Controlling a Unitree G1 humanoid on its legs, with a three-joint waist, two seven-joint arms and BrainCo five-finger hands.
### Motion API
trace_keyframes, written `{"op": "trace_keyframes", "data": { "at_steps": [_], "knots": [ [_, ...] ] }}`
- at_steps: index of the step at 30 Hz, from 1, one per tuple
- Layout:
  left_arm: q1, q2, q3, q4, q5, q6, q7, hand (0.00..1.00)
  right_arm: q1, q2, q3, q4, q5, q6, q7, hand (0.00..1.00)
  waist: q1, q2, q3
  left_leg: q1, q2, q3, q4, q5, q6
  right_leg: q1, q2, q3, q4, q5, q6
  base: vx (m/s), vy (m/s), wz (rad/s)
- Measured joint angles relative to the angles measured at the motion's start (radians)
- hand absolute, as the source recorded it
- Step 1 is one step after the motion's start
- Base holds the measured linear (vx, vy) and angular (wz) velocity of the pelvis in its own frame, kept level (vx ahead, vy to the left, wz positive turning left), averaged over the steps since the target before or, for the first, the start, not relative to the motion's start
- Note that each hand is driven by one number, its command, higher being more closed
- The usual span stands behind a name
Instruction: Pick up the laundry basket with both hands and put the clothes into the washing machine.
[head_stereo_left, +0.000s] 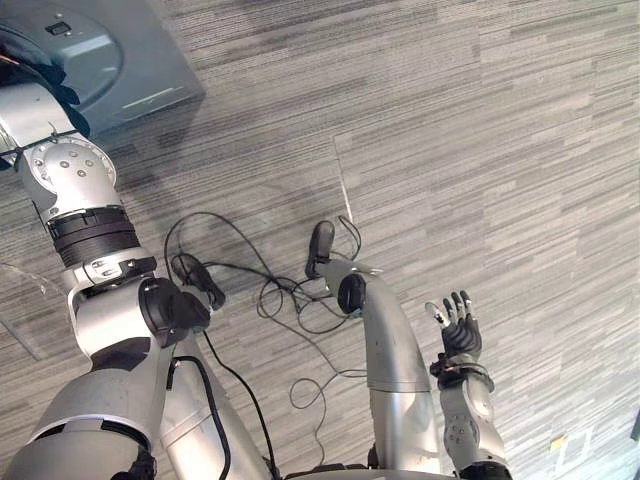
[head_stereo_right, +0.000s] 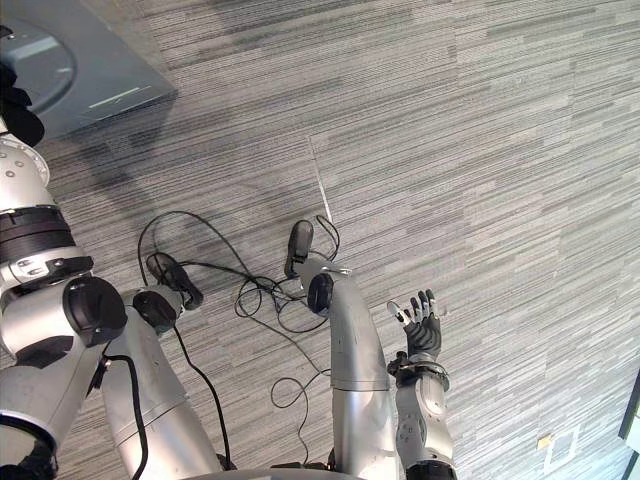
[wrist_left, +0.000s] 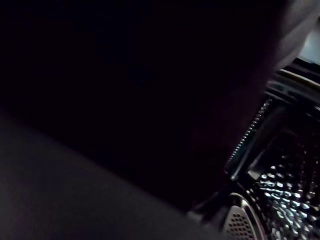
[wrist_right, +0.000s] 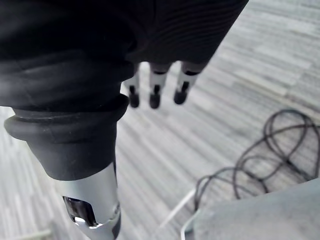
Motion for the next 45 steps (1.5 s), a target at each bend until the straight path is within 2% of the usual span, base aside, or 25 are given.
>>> {"op": "trace_keyframes", "data": {
  "at_steps": [4,8,15,19,22,26,28,31,35,39,40,42,43,45],
  "knots": [
    [0.008,-0.071,0.003,0.035,0.002,-0.012,-0.001,1.0,0.0,-0.001,-0.002,0.022,-0.002,0.003,-0.005,0.0,0.008,0.01,0.006,0.024,-0.011,-0.003,-0.006,0.002,0.004,0.026,-0.012,-0.002,0.002,-0.003,0.006,0.02,0.017,0.13],
    [0.067,-0.146,0.012,0.034,-0.027,-0.027,-0.002,1.0,-0.001,-0.006,-0.005,0.02,-0.005,0.003,-0.006,0.0,0.016,0.019,0.004,0.106,-0.041,0.004,-0.052,0.011,0.008,0.106,-0.03,-0.003,-0.03,-0.008,0.013,0.01,0.031,0.25],
    [0.119,-0.178,0.032,0.035,0.005,-0.019,0.023,1.0,-0.001,-0.018,-0.006,0.039,-0.005,0.002,-0.018,0.0,0.015,0.02,0.004,0.198,-0.071,0.022,-0.122,0.037,0.004,0.192,-0.043,-0.014,-0.074,-0.005,0.016,0.04,0.026,0.12],
    [0.127,-0.243,0.023,0.053,0.021,-0.004,0.019,1.0,-0.011,-0.018,-0.005,0.085,-0.005,0.002,-0.018,0.0,0.017,0.021,0.003,0.29,-0.074,0.055,-0.148,0.037,0.003,0.26,-0.042,0.003,-0.093,-0.005,0.016,0.03,0.009,-0.02],
    [0.203,-0.312,-0.006,0.074,0.05,0.003,0.01,1.0,-0.02,-0.018,-0.007,0.148,-0.008,0.006,-0.023,0.0,-0.003,0.036,-0.004,0.379,-0.085,0.061,-0.186,0.038,0.001,0.35,-0.042,0.001,-0.128,-0.006,0.017,0.02,0.01,0.09],
    [0.377,-0.406,-0.144,0.072,0.107,0.017,-0.012,1.0,-0.034,-0.02,-0.007,0.198,-0.012,0.02,-0.026,0.0,-0.001,0.066,-0.022,0.514,-0.115,0.081,-0.259,0.047,-0.006,0.473,-0.05,0.006,-0.187,0.001,0.032,0.03,0.01,0.12],
    [0.456,-0.44,-0.193,0.071,0.121,0.017,-0.04,1.0,-0.048,-0.022,-0.007,0.223,-0.019,0.023,-0.03,0.0,0.0,0.084,-0.035,0.57,-0.128,0.09,-0.295,0.057,-0.007,0.529,-0.052,0.006,-0.216,0.007,0.042,0.06,0.011,0.12],
    [0.62,-0.497,-0.325,0.045,0.13,0.014,-0.105,1.0,-0.054,-0.03,-0.006,0.273,-0.047,0.024,-0.044,0.0,0.023,0.109,-0.064,0.704,-0.167,0.114,-0.388,0.083,-0.006,0.651,-0.066,0.001,-0.278,0.013,0.053,0.09,0.015,0.17],
    [0.805,-0.516,-0.441,-0.054,0.16,0.011,-0.182,1.0,-0.054,-0.034,-0.008,0.33,-0.049,0.026,-0.044,0.0,0.028,0.126,-0.098,0.819,-0.211,0.116,-0.487,0.118,-0.008,0.764,-0.087,-0.017,-0.334,0.014,0.064,0.1,0.008,0.28],
    [1.033,-0.498,-0.57,-0.128,0.172,0.013,-0.344,1.0,-0.021,-0.036,-0.055,0.401,-0.092,0.045,-0.039,0.0,0.051,0.158,-0.173,0.954,-0.272,0.12,-0.644,0.173,-0.01,0.893,-0.112,-0.049,-0.423,0.018,0.078,0.08,0.006,0.31],
    [1.063,-0.498,-0.579,-0.13,0.177,0.013,-0.37,1.0,-0.013,-0.037,-0.064,0.418,-0.1,0.046,-0.037,0.0,0.053,0.163,-0.188,0.97,-0.284,0.114,-0.673,0.183,-0.008,0.908,-0.117,-0.058,-0.436,0.019,0.082,0.11,-0.012,0.48],
    [1.172,-0.49,-0.581,-0.119,0.22,0.028,-0.465,1.0,0.003,-0.04,-0.103,0.493,-0.128,0.053,-0.017,0.0,0.052,0.188,-0.234,1.044,-0.324,0.102,-0.794,0.241,-0.008,0.981,-0.127,-0.093,-0.5,0.029,0.1,0.14,-0.012,0.5],
    [1.194,-0.489,-0.579,-0.11,0.237,0.033,-0.482,1.0,0.006,-0.041,-0.109,0.508,-0.133,0.055,-0.015,0.0,0.052,0.194,-0.244,1.063,-0.333,0.096,-0.822,0.255,-0.01,0.998,-0.128,-0.101,-0.514,0.03,0.1,0.13,0.002,0.43],
    [1.244,-0.471,-0.571,-0.036,0.297,0.05,-0.541,1.0,0.013,-0.051,-0.132,0.568,-0.158,0.058,0.004,0.0,0.051,0.221,-0.278,1.13,-0.356,0.077,-0.922,0.299,-0.009,1.066,-0.126,-0.136,-0.568,0.044,0.112,0.12,0.008,0.37]
  ]
}}
